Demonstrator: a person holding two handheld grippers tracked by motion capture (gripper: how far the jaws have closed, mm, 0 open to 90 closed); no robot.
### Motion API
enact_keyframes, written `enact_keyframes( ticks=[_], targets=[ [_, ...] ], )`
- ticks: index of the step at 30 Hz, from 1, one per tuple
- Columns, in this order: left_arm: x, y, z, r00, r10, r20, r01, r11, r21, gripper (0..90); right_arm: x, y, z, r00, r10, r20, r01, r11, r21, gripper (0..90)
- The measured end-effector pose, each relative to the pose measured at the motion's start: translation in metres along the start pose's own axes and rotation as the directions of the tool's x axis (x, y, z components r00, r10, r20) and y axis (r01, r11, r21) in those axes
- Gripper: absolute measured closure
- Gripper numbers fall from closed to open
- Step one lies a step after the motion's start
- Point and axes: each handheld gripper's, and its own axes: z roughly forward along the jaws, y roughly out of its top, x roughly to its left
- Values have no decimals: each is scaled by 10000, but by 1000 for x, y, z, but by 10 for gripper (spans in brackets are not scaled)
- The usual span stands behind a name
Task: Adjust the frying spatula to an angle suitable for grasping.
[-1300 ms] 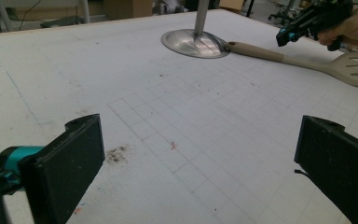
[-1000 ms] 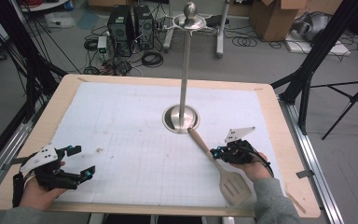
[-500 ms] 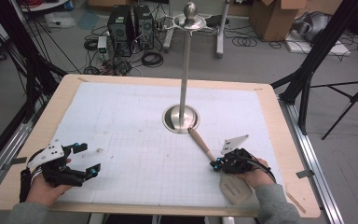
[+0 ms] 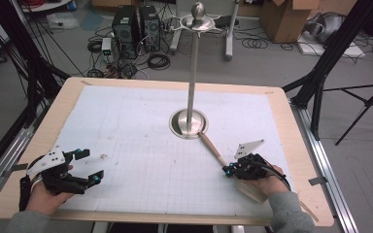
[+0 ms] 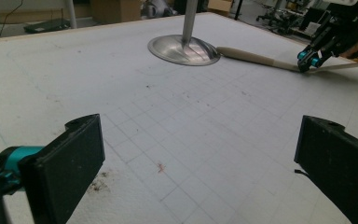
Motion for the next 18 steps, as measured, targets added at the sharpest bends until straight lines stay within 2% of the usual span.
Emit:
enact_keyframes(
  ticks=[6,18],
  targets=[
    [0,0,0,10000,15,15,-15,10000,7,20,-2,-3,-3,9999,36,141,-35,10000,-23,900],
    [0,0,0,10000,14,-5,-14,10000,62,20,-15,-17,-17,9966,116,814,-121,9999,51,900]
  ],
)
